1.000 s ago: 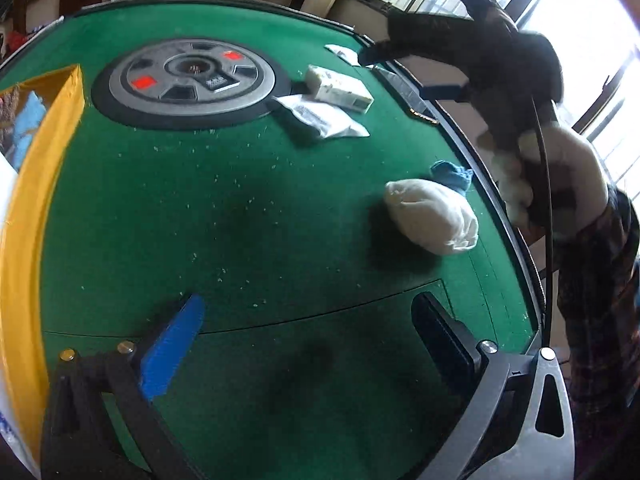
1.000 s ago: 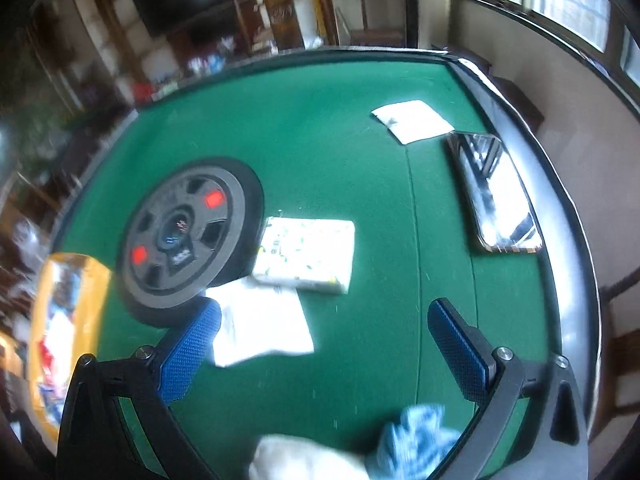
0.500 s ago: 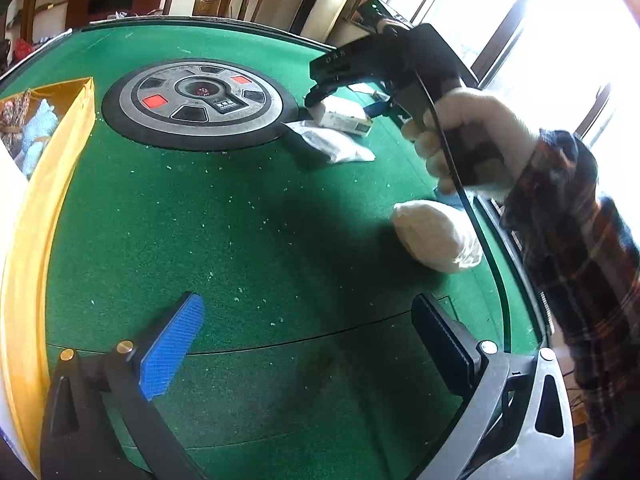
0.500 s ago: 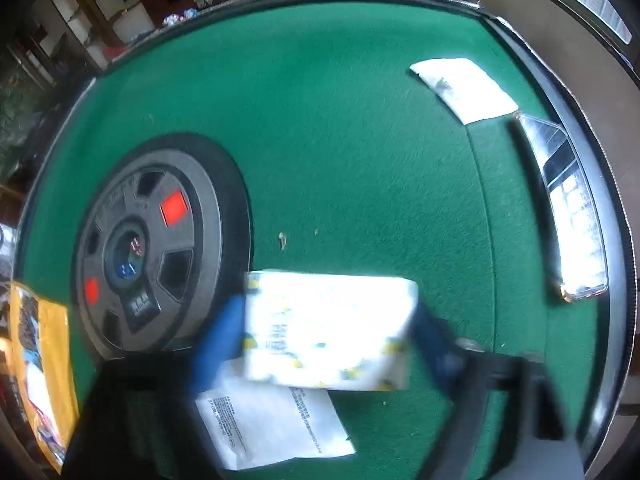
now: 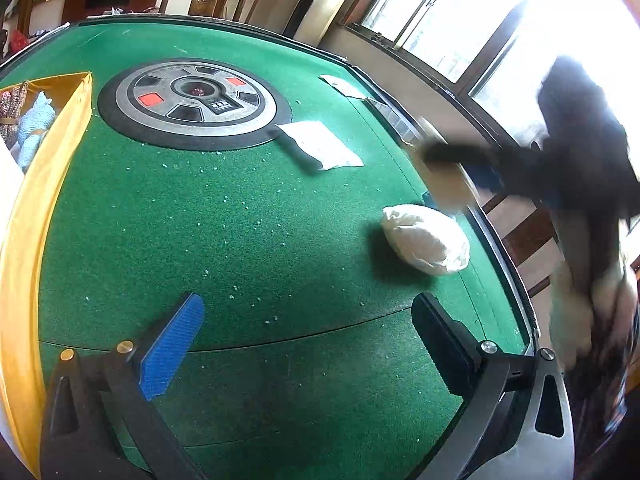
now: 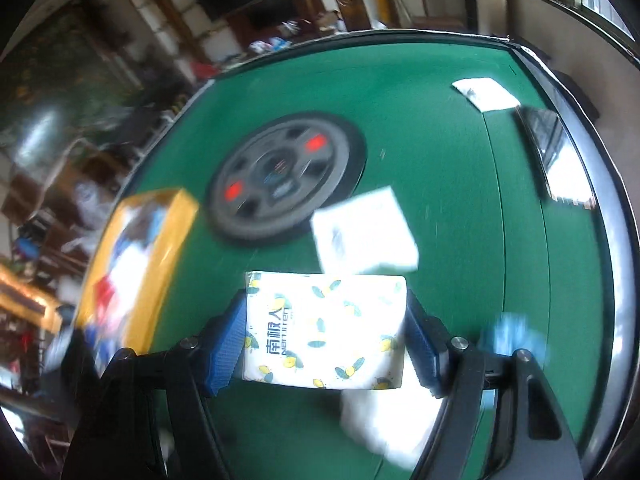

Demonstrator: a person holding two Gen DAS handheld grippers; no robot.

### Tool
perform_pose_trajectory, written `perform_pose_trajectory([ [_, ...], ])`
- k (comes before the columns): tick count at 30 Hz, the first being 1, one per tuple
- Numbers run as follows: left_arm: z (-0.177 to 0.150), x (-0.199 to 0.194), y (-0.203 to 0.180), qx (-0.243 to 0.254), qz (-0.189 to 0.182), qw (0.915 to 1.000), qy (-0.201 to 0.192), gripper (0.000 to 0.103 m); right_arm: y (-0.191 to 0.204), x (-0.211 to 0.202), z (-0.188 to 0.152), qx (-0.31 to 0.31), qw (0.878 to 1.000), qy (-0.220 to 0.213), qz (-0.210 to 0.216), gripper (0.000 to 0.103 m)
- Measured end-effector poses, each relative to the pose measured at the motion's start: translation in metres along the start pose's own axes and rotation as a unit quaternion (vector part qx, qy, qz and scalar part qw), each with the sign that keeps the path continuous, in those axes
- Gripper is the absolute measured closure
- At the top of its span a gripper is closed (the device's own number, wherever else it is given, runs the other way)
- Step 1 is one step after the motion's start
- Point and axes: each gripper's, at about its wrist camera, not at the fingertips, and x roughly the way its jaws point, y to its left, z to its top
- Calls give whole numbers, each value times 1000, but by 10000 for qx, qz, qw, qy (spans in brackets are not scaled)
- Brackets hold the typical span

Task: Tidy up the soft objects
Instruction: 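Grasp the printed white tissue pack with the right tool, then carry the white towel to the tray with the left tool while the right tool holds its pack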

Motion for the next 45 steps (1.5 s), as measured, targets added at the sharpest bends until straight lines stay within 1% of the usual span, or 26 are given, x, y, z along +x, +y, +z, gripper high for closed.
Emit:
perform_pose_trajectory([
  [2,-1,-1,-1,21,21,10000,8,0,0,-16,-33,-17,9999,-77,118,36],
  [4,0,0,-2,48,6,10000,27,0,1,-20,-55,4,9997,-118,216,36],
  [6,1,2,-3,100,-194,9997,104,0,-6,-27,-74,44,9996,-182,231,36],
  [7,2,2,-3,102,-216,9997,114,0,-8,-29,-82,55,9995,-232,188,35],
  [10,3,4,-7,157,-97,9996,195,0,-21,-37,-99,154,9991,-375,147,35],
  [11,4,6,-11,221,-27,9993,285,0,-25,-38,-100,197,9989,-399,163,35],
  [13,6,8,-21,349,-38,9985,426,0,-38,-43,-106,262,9985,-467,125,35],
  [15,10,6,-33,542,60,9978,372,0,-51,-48,-111,351,9979,-543,70,35],
  [18,21,4,-64,1128,237,9932,191,0,-74,-58,-117,613,9958,-683,38,35],
  [21,29,14,-92,1713,379,9844,110,0,-94,-67,-124,820,9930,-844,85,35],
  [22,32,24,-103,1974,469,9791,137,0,-100,-68,-126,870,9922,-885,121,35],
  [24,36,37,-114,2239,440,9734,199,0,-111,-69,-129,994,9906,-928,165,35],
  [26,41,53,-127,2589,396,9648,226,0,-121,-68,-132,1130,9890,-934,213,35],
  [27,43,59,-133,2776,410,9595,236,0,-126,-67,-133,1186,9883,-930,234,35],
  [30,43,85,-154,3483,603,9347,374,0,-135,-67,-134,1278,9869,-938,293,35],
  [31,43,96,-158,3626,675,9283,469,0,-136,-67,-135,1294,9866,-942,316,34],
  [34,39,121,-162,3748,832,9195,840,0,-140,-65,-135,1314,9861,-946,379,34],
  [36,38,123,-160,3562,792,9265,921,1,-141,-63,-136,1324,9859,-939,412,34],
  [37,38,122,-159,3470,784,9296,968,7,-142,-62,-137,1328,9858,-934,417,34],
  [38,37,119,-159,3404,739,9323,981,24,-142,-61,-137,1329,9859,-929,415,34],
  [39,37,116,-158,3329,692,9350,1006,33,-141,-61,-137,1325,9859,-932,416,34],
  [40,37,107,-154,3222,722,9389,970,48,-141,-61,-137,1310,9861,-933,417,34],
  [41,38,101,-151,3131,651,9428,937,56,-140,-60,-136,1296,9864,-927,415,34],
  [42,38,90,-144,2952,496,9497,918,59,-139,-59,-137,1271,9869,-910,398,34],
  [44,37,71,-137,2645,305,9606,803,61,-136,-58,-137,1214,9881,-885,330,34],
  [45,36,64,-134,2553,242,9637,741,61,-134,-58,-137,1158,9890,-885,262,34],
])
